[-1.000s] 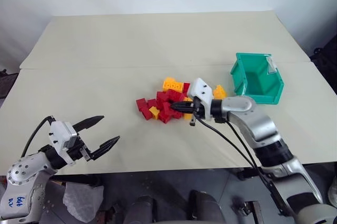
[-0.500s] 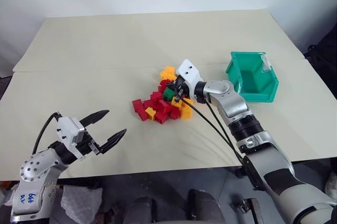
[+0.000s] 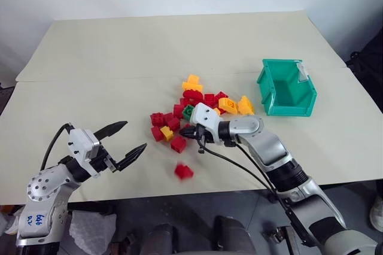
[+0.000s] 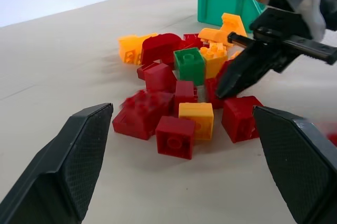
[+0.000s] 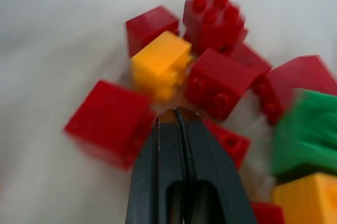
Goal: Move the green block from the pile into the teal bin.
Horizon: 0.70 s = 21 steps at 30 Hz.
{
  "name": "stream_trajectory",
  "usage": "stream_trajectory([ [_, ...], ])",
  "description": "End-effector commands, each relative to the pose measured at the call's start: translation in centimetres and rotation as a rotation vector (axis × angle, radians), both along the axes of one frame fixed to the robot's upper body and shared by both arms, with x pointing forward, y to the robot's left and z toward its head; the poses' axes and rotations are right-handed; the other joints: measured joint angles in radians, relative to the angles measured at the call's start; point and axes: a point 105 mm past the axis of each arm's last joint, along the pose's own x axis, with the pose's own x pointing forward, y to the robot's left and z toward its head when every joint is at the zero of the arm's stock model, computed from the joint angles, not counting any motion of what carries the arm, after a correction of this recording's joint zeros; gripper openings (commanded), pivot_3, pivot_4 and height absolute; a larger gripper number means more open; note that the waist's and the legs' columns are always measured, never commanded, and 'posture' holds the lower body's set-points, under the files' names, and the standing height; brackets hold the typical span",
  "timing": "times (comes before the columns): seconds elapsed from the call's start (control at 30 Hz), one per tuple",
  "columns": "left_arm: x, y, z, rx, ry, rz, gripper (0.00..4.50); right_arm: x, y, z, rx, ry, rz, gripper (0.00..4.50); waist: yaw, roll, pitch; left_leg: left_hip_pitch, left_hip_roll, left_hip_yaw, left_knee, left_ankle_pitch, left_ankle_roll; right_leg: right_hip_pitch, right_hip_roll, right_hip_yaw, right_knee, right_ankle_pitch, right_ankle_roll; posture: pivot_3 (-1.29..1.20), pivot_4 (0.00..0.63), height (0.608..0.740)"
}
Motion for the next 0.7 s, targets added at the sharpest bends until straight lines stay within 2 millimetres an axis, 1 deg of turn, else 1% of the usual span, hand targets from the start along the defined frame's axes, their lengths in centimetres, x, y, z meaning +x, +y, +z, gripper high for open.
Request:
stream_trajectory([
  [0.03,-0.2,0.2,0.4,0.007,-0.025,0.002,4.50,0.9,-0.9,3.0,0.126,-0.003,-0.069,0.02,0.000,0.000,0.000,0.000,0.000,0.000,0.000,0.000,0.000,0.000,0.000,0.000,0.000,0.000,0.000,0.00,0.150,0.740],
  [0.1,-0.1,0.2,0.4,0.006,-0.026,0.004,4.50,1.6,-1.5,4.4,0.186,0.003,-0.112,0.39,0.000,0.000,0.000,0.000,0.000,0.000,0.000,0.000,0.000,0.000,0.000,0.000,0.000,0.000,0.000,0.00,0.150,0.740],
  [0.13,-0.1,0.2,0.4,0.006,-0.027,0.005,4.50,1.7,-1.7,4.9,0.204,0.018,-0.111,0.58,0.000,0.000,0.000,-0.001,0.000,0.000,0.000,0.000,0.000,-0.001,0.000,0.000,0.000,0.000,0.000,0.00,0.150,0.740],
  [0.17,-0.1,0.2,0.4,0.005,-0.028,0.006,4.50,2.0,-1.8,5.5,0.234,0.013,-0.132,0.89,-0.001,0.000,0.000,-0.001,0.000,0.000,0.000,0.000,0.000,-0.002,0.000,0.000,0.000,0.000,0.000,0.00,0.150,0.740],
  [0.2,0.0,0.3,0.4,0.004,-0.028,0.007,4.50,2.2,-1.9,6.0,0.244,0.018,-0.137,1.27,-0.001,0.000,0.000,-0.001,0.000,0.000,0.000,0.000,0.000,-0.002,0.000,0.000,0.000,0.000,0.000,0.00,0.150,0.740],
  [0.23,0.0,0.3,0.4,0.004,-0.029,0.007,4.50,2.4,-1.9,6.1,0.242,0.021,-0.139,1.54,-0.001,0.000,0.000,-0.001,0.000,0.000,0.000,0.000,0.000,-0.002,0.000,0.000,0.001,0.000,0.000,0.00,0.150,0.740],
  [0.33,0.2,0.2,0.4,0.002,-0.031,0.003,4.50,3.6,-2.2,5.9,0.198,0.006,-0.192,2.51,-0.002,0.000,0.000,-0.002,0.000,0.001,0.000,0.000,0.000,-0.004,0.000,0.001,0.002,0.000,0.000,0.00,0.150,0.740],
  [0.47,0.3,0.1,0.4,-0.001,-0.035,-0.001,4.50,3.5,-1.6,5.1,0.147,0.036,-0.173,3.83,-0.002,0.000,0.000,-0.002,0.000,0.002,0.000,0.000,0.000,-0.004,0.000,0.001,0.002,0.000,0.000,0.00,0.150,0.740],
  [0.7,-0.1,-0.2,0.3,-0.002,-0.031,-0.019,4.50,4.3,-0.7,4.0,0.116,0.048,-0.207,3.83,-0.002,0.000,0.000,-0.003,0.000,0.002,0.000,0.000,0.000,-0.005,0.000,0.001,0.002,0.000,0.000,0.00,0.150,0.740],
])
